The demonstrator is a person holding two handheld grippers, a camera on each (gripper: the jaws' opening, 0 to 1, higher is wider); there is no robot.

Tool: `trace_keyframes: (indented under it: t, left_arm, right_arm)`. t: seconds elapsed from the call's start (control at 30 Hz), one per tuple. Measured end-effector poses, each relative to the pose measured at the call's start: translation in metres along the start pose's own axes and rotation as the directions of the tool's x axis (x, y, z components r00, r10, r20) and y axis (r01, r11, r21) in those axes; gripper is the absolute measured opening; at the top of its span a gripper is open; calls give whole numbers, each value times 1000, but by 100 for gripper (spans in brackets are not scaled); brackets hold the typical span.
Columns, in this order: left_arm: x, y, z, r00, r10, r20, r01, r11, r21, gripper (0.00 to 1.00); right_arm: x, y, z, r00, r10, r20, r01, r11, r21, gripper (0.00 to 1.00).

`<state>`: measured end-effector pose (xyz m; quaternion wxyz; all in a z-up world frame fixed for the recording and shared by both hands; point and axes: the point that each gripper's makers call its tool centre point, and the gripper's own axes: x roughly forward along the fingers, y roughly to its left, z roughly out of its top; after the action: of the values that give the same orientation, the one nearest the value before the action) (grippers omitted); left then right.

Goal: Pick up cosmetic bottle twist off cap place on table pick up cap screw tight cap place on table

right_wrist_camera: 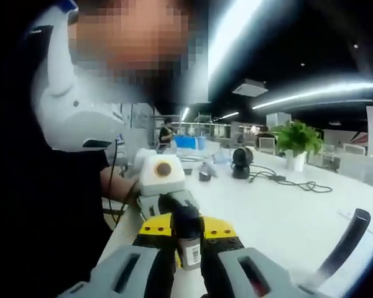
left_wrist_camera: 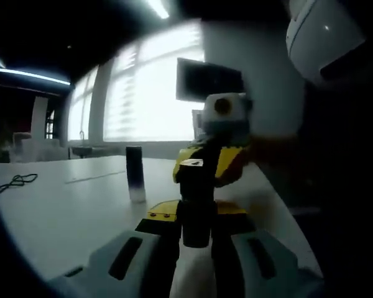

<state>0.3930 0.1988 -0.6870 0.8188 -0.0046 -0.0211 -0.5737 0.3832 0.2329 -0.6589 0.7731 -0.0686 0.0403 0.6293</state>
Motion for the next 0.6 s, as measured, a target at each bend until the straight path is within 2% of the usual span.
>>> trace_keyframes:
  t: [0.17, 0.4, 0.6]
  left_arm:
    - [0, 3, 1, 1000, 17, 4, -17, 1000, 4, 8]
    - [0, 5, 0, 999, 35, 1, -35, 999, 22, 8]
    - [0, 7, 0, 999, 50, -5, -50, 998, 23, 8]
  right_arm:
    - [0, -3, 1, 996, -85, 13, 86, 996, -20, 9]
    - [0, -6, 1, 990, -140, 22, 141, 990, -11, 9]
    - [1, -9, 0, 974, -223, 26, 223, 975, 13, 9]
